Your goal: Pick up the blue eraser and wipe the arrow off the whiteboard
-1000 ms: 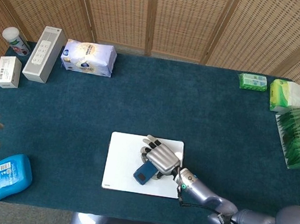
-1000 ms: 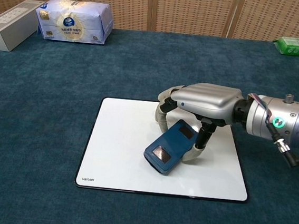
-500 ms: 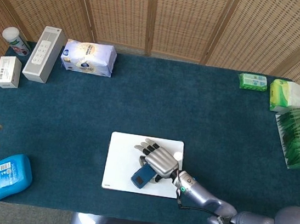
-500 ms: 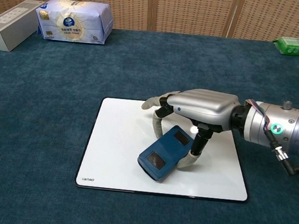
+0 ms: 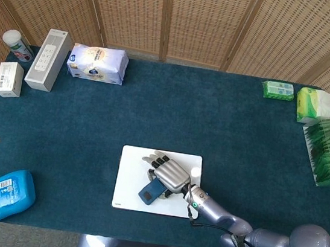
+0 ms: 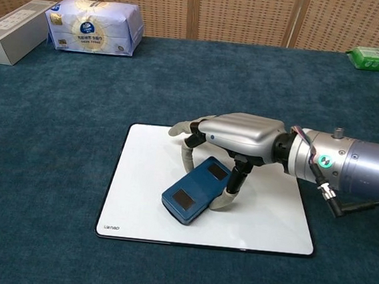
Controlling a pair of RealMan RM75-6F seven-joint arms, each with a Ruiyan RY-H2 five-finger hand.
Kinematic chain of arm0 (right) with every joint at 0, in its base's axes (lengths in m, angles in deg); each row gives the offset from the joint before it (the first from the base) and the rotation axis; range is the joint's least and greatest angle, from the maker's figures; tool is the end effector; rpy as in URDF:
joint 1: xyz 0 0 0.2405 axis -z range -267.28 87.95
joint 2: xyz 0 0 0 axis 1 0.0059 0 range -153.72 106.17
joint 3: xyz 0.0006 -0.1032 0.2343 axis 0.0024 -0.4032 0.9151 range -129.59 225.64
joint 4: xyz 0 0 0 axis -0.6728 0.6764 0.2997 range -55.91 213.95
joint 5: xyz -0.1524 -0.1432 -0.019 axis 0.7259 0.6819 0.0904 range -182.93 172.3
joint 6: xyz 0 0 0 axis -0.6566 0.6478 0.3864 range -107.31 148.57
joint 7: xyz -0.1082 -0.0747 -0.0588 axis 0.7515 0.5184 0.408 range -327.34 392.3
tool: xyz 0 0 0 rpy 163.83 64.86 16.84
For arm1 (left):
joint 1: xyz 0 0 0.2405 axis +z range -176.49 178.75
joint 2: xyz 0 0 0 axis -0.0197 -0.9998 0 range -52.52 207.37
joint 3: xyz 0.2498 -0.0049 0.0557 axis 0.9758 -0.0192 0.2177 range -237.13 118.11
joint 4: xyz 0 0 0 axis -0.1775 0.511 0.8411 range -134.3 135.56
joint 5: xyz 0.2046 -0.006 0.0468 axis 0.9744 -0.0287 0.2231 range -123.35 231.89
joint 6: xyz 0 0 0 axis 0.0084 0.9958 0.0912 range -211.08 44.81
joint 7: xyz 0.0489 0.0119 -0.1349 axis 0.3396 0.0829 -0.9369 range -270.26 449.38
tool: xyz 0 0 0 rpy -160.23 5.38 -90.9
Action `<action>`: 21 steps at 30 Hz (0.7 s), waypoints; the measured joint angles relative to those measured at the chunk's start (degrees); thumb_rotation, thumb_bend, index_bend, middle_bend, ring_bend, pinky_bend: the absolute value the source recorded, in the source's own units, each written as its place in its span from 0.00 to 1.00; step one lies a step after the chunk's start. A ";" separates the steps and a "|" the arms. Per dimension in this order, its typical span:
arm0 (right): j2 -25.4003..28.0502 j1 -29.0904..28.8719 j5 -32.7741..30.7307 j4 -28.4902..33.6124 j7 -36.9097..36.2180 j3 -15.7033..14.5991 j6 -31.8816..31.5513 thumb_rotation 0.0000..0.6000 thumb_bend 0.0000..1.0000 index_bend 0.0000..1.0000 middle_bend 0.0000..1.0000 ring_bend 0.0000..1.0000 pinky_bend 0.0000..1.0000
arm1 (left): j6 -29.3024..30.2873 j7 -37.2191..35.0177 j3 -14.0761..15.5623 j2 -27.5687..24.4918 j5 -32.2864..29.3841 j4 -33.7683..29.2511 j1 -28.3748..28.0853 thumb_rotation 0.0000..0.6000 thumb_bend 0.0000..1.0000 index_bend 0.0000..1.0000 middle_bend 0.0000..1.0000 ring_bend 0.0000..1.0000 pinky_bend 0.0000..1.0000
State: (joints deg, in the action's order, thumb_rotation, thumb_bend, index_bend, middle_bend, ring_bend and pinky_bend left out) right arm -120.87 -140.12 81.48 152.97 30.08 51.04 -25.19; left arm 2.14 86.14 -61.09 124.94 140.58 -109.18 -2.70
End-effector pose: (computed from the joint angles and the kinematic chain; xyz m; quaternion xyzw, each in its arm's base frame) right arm -0.1052 -0.3137 -0.0910 0.8464 -0.3249 0.3652 0.2114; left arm -0.2696 0.1674 0.2153 -0.5838 -0.4179 -0.4019 0.5683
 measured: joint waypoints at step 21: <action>5.28 2.97 -1.15 1.21 -0.30 -2.40 -0.93 1.00 0.07 0.61 0.11 0.00 0.00 | -1.14 1.22 -0.47 0.64 0.50 -0.58 -1.21 1.00 0.43 0.36 0.27 0.21 0.14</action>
State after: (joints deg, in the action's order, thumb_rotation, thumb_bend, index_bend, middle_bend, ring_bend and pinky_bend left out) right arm -115.59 -137.15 80.34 154.18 29.78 48.64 -26.12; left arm 1.00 87.35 -61.55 125.58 141.08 -109.76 -3.91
